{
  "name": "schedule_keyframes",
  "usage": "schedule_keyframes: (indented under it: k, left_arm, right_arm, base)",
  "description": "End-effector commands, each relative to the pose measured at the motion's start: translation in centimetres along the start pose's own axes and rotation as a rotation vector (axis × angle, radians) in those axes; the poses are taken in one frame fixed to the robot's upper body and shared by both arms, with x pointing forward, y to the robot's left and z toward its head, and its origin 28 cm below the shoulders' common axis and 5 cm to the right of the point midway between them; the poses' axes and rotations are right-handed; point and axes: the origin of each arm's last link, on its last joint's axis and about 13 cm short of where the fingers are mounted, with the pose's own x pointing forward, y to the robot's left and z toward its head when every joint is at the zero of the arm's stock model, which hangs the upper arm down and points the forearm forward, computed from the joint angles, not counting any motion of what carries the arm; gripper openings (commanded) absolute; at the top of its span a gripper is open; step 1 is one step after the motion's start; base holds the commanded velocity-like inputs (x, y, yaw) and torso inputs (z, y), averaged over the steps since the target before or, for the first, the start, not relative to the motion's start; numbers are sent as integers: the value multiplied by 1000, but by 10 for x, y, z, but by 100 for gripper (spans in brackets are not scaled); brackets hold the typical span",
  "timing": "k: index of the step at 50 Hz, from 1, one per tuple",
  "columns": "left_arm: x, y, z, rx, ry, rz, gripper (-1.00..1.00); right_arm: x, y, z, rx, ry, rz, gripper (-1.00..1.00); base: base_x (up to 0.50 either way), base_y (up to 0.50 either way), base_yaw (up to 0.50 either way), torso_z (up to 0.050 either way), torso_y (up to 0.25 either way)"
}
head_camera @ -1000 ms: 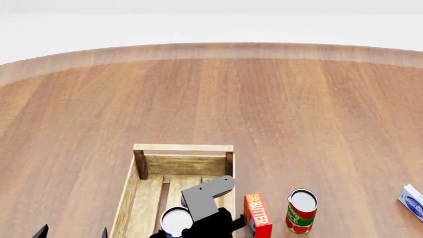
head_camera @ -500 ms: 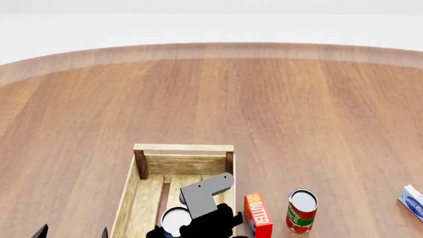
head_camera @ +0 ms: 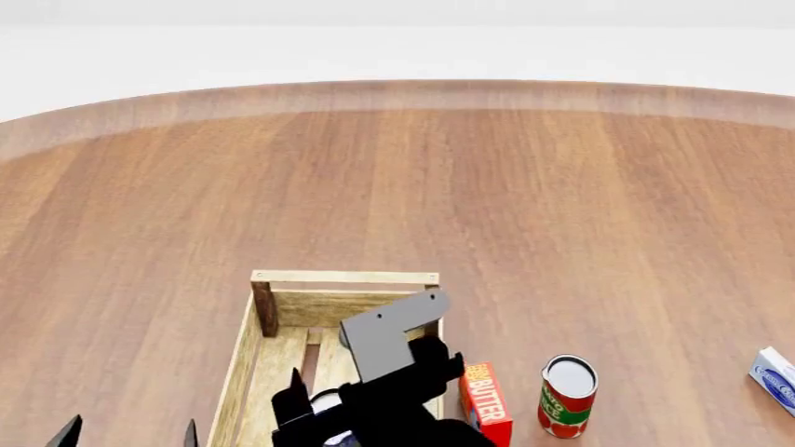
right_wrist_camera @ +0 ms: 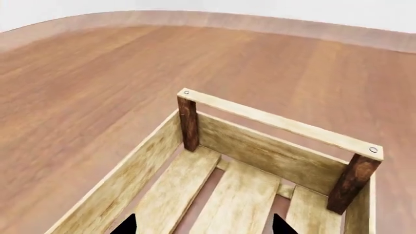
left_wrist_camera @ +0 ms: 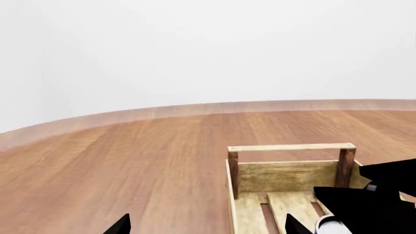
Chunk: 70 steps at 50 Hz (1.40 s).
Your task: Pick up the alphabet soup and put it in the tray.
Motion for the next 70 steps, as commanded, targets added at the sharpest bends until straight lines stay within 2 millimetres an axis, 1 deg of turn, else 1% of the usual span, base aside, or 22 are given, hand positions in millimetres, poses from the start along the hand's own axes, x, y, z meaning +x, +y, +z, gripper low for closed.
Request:
schedule_keyframes:
  k: [1,7,14,25,30,39,41,43,47,52,59,70]
  left_arm:
    - [-1,2,14,-19,-71,21,100]
    - [-4,4,27,-27,-102,25,100]
    - [-8,5,41,-41,-131,26,100]
    - [-15,6,61,-46,-173,14,100]
    - [-18,7,67,-54,-185,10,100]
    - [-23,8,79,-58,-222,6,100]
    - [-23,8,79,-58,-222,6,100]
    - [-26,8,85,-67,-234,2,100]
    - [-29,9,91,-78,-249,0,100]
    - [-32,9,98,-89,-263,0,100]
    - [-38,10,109,-103,-292,-8,100]
    - [-44,11,120,-123,-316,-13,100]
  right_arm:
    - [-25,7,13,-2,-111,-26,100]
    - [-36,10,19,-14,-177,-54,100]
    - [-53,13,32,-9,-284,-94,100]
    - [-73,19,38,18,-394,-108,100]
    - [-80,21,42,-16,-437,-118,100]
    - [-94,22,51,-13,-500,-130,100]
    - [-94,22,51,-13,-500,-130,100]
    - [-100,22,58,-19,-534,-139,100]
    - [-105,22,62,-35,-569,-157,100]
    - [-109,22,65,-45,-586,-166,100]
    - [-119,24,74,-60,-624,-166,100]
    - [-131,28,83,-75,-659,-166,100]
  base:
    - [0,0,0,0,0]
    - [0,0,0,0,0]
    - [0,0,0,0,0]
    - [0,0,0,0,0]
    - [0,0,0,0,0]
    - [0,0,0,0,0]
    - [0,0,0,0,0]
    - [0,0,0,0,0]
    - [0,0,0,0,0]
    - [0,0,0,0,0]
    - [0,0,0,0,0]
    - [0,0,0,0,0]
